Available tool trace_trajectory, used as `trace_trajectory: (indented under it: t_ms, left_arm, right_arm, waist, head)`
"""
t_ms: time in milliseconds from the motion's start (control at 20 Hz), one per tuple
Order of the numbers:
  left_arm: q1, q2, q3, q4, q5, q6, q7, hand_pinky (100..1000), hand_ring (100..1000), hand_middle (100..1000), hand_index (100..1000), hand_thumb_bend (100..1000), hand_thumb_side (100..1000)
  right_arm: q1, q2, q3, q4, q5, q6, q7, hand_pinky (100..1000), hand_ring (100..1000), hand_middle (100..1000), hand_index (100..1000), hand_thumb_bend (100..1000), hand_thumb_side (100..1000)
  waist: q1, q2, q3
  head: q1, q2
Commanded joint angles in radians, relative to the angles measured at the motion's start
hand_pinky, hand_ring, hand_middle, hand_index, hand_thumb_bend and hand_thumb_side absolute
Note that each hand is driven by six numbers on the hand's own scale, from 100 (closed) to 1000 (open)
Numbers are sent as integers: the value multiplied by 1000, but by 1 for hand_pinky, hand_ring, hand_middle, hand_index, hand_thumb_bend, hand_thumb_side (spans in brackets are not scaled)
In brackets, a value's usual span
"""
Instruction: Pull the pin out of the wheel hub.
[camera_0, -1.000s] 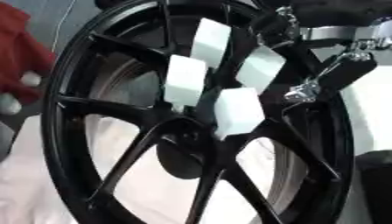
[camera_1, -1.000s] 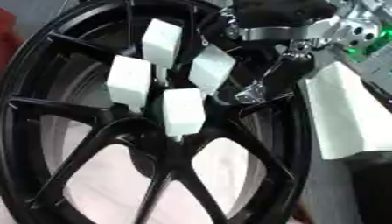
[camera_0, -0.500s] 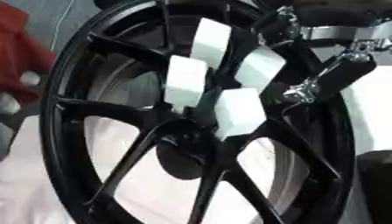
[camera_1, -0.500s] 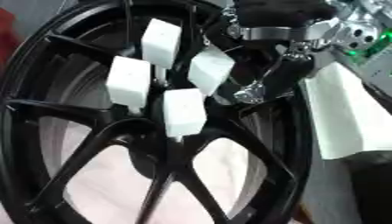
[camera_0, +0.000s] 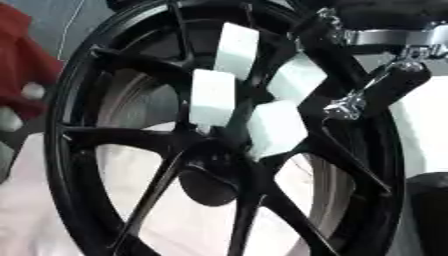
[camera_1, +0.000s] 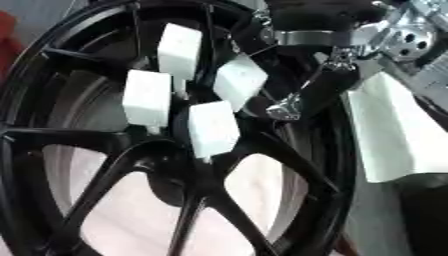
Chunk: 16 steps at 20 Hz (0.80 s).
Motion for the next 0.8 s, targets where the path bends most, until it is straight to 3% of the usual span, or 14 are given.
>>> trace_trajectory:
  t_ms: [50,550,800]
  left_arm:
    - [-4,19,4,-14,-2,-1,0,805,775,660,876,147,885]
    - [-11,21,3,-16,-5,0,-4,805,776,661,877,149,888]
    - [-11,23,5,-16,-7,2,-5,805,776,661,877,150,889]
  right_arm:
    - [-10,-23,-27,-7,-27,-2,-15,787,680,348,430,100,100]
    - [2,-55,-70,-7,-81,-25,-5,761,599,261,312,100,100]
    - [19,-85,-129,-7,-144,-32,-13,757,585,248,293,100,100]
  waist:
    - [2,-29,4]
    - [-34,-33,51]
    - [-37,-35,50]
  head:
    - [-4,-14]
    - [-33,-39]
    - [-39,-36]
